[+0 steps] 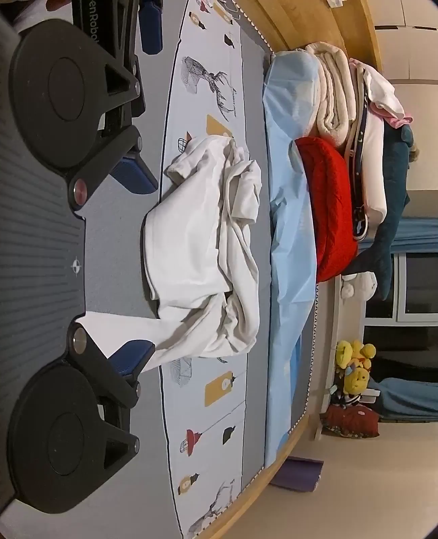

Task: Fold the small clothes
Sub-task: 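Move both grippers toward the crumpled white shirt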

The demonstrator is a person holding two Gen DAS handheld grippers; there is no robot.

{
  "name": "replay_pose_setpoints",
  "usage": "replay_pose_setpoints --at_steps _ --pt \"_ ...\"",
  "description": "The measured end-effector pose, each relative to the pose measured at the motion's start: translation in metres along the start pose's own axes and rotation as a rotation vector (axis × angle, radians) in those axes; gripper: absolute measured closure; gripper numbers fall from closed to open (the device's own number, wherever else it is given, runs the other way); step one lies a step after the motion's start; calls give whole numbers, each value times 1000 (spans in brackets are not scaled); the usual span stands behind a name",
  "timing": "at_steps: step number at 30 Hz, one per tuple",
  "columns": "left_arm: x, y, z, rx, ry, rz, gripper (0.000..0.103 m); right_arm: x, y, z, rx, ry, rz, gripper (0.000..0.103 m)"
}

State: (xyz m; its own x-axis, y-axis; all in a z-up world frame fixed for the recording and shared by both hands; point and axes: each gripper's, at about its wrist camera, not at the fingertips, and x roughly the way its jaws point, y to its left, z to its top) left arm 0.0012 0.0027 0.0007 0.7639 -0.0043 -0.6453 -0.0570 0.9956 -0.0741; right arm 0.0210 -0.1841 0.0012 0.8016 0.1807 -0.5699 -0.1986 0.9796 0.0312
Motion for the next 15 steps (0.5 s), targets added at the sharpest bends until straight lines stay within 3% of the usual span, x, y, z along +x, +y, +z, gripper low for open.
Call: replay_pose_setpoints --at_steps 15 --pt "-10 -9 2 -2 3 6 15 -1 6 1 0 -18 19 15"
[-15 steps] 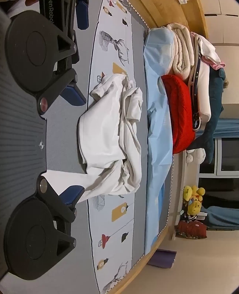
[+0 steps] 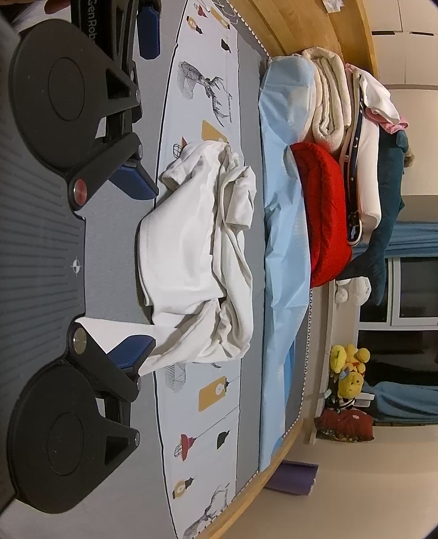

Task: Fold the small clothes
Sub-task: 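Move both grippers toward the crumpled white shirt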

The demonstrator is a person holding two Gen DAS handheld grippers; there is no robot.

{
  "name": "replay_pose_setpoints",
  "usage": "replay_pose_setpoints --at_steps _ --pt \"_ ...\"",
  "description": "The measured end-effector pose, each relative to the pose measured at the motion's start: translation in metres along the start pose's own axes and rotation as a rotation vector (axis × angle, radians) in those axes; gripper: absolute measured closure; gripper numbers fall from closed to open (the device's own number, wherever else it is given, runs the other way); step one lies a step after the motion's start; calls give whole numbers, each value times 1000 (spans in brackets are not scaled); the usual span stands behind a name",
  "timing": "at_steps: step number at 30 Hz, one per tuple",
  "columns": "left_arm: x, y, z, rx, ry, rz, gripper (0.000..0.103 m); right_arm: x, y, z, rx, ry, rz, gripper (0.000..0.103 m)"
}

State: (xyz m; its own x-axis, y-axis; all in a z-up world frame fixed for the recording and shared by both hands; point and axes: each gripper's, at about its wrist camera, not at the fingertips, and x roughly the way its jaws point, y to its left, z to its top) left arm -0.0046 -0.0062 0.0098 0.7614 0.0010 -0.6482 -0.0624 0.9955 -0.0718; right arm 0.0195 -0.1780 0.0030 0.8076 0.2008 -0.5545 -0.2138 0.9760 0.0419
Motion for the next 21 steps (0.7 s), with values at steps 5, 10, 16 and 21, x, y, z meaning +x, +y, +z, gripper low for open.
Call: replay_pose_setpoints --at_steps 5,10,16,21 --pt "5 4 -2 0 -9 0 15 0 -1 -1 6 -13 6 15" --pt "5 3 -2 0 -10 0 15 -2 -2 -1 14 -12 11 15" --pt "-4 7 1 -7 -27 -4 15 2 -6 2 -1 18 -19 15" --pt "18 45 25 -105 142 -32 32 13 -35 15 76 56 -41 30"
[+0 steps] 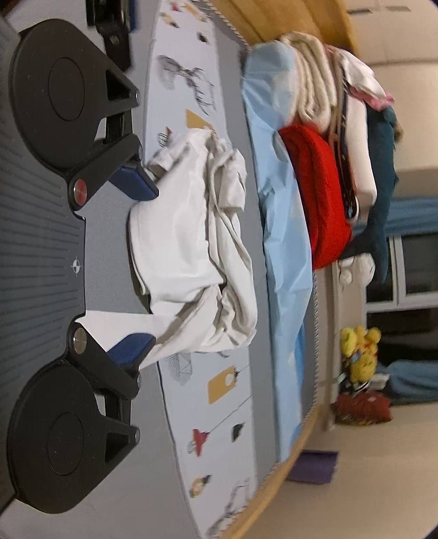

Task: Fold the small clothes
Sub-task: 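Move both grippers toward the crumpled white shirt, then grasp the shirt hem with the left gripper while the right gripper grasps another hem edge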

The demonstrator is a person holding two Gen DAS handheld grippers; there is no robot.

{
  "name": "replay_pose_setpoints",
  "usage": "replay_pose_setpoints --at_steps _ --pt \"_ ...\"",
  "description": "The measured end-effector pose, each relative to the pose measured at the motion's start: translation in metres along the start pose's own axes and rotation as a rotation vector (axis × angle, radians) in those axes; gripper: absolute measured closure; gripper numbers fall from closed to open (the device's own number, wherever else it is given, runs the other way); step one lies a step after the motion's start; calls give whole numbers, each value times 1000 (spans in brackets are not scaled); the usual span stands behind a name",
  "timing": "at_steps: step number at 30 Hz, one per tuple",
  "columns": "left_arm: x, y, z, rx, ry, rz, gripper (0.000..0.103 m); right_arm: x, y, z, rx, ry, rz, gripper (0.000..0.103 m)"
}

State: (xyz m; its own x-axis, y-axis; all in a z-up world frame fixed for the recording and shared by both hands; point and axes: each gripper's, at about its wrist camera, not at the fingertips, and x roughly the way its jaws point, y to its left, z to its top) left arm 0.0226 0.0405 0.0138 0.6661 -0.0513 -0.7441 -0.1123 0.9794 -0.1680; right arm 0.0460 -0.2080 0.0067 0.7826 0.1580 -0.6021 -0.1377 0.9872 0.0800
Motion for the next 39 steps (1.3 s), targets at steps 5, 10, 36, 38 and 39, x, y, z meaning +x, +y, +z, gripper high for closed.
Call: replay_pose_setpoints --at_steps 5,10,36,38,39 --pt "34 36 49 25 66 -31 75 31 -26 21 17 -17 53 53" --pt "101 81 77 -60 73 -85 79 94 -39 26 39 85 87 54" --pt "229 101 97 -236 151 -112 100 211 -56 38 124 179 107 97" --pt "201 111 104 -233 100 -118 100 192 -66 51 163 114 115 99" --pt "188 115 106 -221 81 -116 100 180 -72 57 188 90 124 99"
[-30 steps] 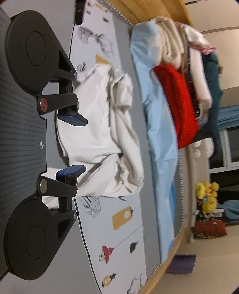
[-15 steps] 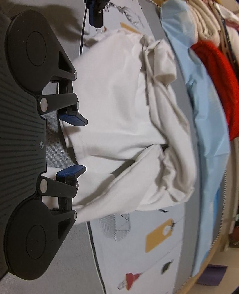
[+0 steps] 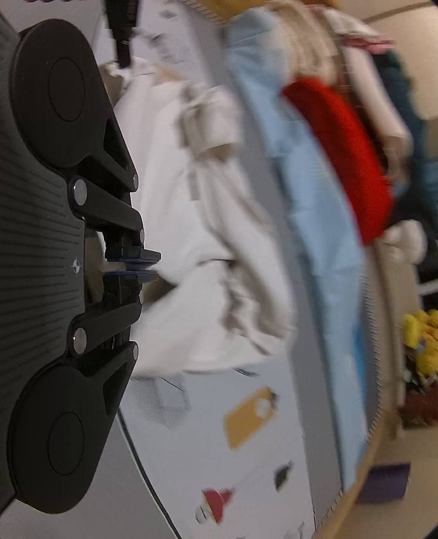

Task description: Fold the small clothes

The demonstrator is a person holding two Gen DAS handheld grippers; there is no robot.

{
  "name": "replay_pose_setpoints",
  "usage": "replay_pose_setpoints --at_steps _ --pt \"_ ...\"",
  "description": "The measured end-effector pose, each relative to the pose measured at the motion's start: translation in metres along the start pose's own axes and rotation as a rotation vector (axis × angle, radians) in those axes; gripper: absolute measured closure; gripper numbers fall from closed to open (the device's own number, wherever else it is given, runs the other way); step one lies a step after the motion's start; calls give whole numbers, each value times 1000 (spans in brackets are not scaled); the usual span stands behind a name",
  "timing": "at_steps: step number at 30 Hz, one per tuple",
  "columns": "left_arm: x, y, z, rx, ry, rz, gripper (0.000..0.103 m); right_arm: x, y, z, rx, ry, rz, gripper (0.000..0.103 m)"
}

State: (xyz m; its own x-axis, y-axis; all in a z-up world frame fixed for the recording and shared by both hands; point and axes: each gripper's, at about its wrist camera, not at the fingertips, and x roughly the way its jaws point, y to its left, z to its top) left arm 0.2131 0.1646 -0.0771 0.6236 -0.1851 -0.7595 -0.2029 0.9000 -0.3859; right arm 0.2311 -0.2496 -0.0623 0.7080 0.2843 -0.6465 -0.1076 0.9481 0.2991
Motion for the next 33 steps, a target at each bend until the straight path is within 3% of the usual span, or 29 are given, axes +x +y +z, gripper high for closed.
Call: replay_pose_setpoints --at_steps 3,7,10,13,18,22,24,26,27,30,33 --pt "-48 13 3 44 -34 -3 100 -34 -5 7 3 -25 26 100" --pt "-112 39 -10 93 -24 -29 100 -73 -4 -1 -113 52 71 100" --pt "-147 56 -41 136 56 -53 100 -102 -2 -22 -215 123 119 100" --pt "-165 56 -83 284 181 -63 100 -125 2 -48 -318 200 141 100" --pt "-167 43 -152 596 394 -89 100 -136 -4 -99 -498 507 127 100" --pt "-162 41 -162 656 442 -67 98 -137 -3 -133 -628 699 92 103" --pt "-161 39 -153 626 419 -54 97 -144 -2 -132 -643 693 110 103" --pt "-159 36 -141 591 373 -49 90 -150 -6 -119 -584 607 109 100" --pt "-158 35 -134 568 352 -47 86 -153 -8 -110 -547 547 109 94" --pt "-153 27 -119 528 311 -30 85 -154 -16 -87 -431 405 106 62" --pt "-133 17 -113 526 327 -6 85 -137 -18 -81 -372 361 76 60"
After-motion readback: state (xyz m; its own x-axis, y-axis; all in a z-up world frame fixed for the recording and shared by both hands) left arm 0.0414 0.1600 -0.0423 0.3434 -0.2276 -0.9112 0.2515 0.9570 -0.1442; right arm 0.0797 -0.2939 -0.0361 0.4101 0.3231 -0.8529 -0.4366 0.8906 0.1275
